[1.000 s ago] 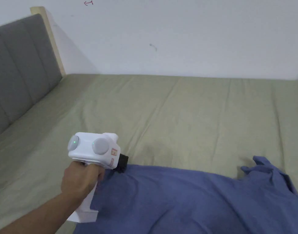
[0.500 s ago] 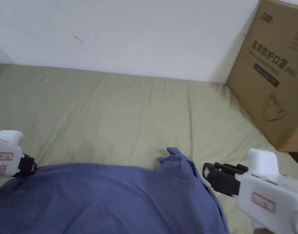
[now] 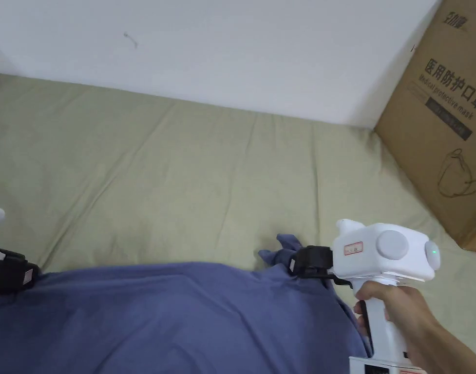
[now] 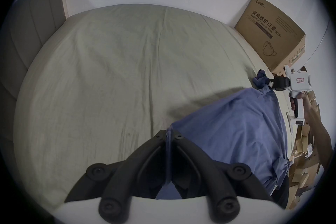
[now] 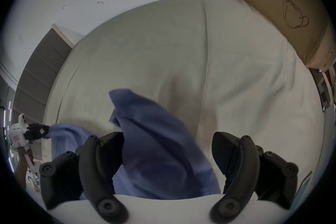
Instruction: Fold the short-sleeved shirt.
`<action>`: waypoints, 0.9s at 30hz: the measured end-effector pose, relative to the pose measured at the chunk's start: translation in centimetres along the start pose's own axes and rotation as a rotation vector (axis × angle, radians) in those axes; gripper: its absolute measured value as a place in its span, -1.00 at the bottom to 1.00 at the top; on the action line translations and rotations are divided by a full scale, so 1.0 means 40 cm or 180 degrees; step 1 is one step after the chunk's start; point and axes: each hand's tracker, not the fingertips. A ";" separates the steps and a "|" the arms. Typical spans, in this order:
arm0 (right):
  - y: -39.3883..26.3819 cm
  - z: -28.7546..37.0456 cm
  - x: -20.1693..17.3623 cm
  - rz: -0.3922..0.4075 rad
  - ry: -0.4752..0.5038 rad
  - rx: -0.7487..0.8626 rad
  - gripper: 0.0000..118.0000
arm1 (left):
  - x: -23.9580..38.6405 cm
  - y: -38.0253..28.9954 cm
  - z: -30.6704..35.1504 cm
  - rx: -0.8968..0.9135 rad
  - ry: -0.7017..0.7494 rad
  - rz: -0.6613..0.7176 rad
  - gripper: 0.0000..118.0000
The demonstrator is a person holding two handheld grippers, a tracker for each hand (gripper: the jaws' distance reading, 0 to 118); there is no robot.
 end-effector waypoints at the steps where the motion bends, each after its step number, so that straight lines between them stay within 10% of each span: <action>1: -0.008 0.010 0.007 0.0047 0.0045 -0.0046 0.69 | -0.004 0.001 0.003 -0.0004 0.0013 -0.0020 -0.94; 5: -0.034 0.020 0.052 0.0093 -0.0073 -0.0038 0.56 | -0.002 0.004 0.002 0.0037 -0.0023 -0.0020 -0.94; 9: -0.056 -0.020 0.046 0.0095 -0.0035 -0.0146 -0.28 | 0.012 0.001 -0.006 0.0048 -0.0024 -0.0006 -0.94; 10: -0.060 -0.024 0.038 0.0135 -0.0113 -0.0127 -0.96 | 0.013 0.000 -0.007 0.0047 -0.0041 -0.0017 -0.94; 27: -0.009 0.207 -0.103 0.0307 0.0024 0.0601 -0.95 | 0.011 0.058 0.084 0.0398 -0.0217 0.0351 -0.94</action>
